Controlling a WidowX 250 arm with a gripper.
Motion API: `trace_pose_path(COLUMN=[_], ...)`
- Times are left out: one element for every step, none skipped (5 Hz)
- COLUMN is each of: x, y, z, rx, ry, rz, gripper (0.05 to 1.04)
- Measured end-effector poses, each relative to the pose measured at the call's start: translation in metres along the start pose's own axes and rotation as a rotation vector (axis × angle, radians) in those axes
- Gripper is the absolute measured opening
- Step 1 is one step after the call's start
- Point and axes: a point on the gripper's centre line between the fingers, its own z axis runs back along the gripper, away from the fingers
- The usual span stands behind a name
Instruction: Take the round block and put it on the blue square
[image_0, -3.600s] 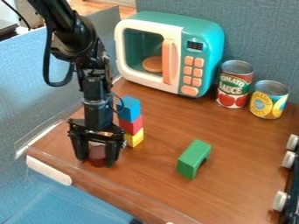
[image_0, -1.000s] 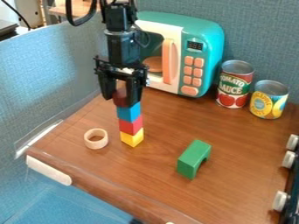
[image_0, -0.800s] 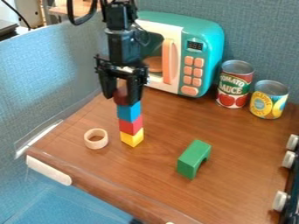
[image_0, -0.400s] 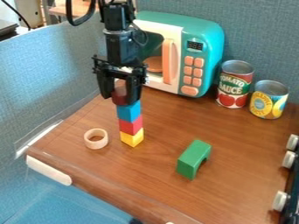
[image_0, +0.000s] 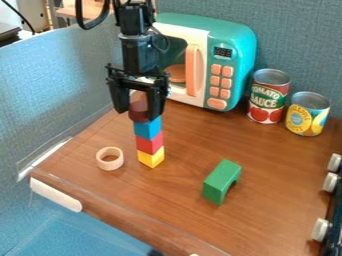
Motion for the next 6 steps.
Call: trace_pose_path(x=[0.000,-0.003,-0.007,-0.010,-0.017,-0.027], y=[-0.002,-0.004,-0.002,0.001,0.008,0.014], z=[0.001,0.021,0.023,0.026,0.050,0.050], rx=[-0.014,-0.007,-0.017,-0.003,0.075,0.134], ry=[0.000,-0.047,-0.045,-0.037,-0.080,-0.069], rz=[0.005,0.012,0.030,0.052,0.051,0.053], gripper=[0.999,0.999,0.999,0.999,0.999,0.999])
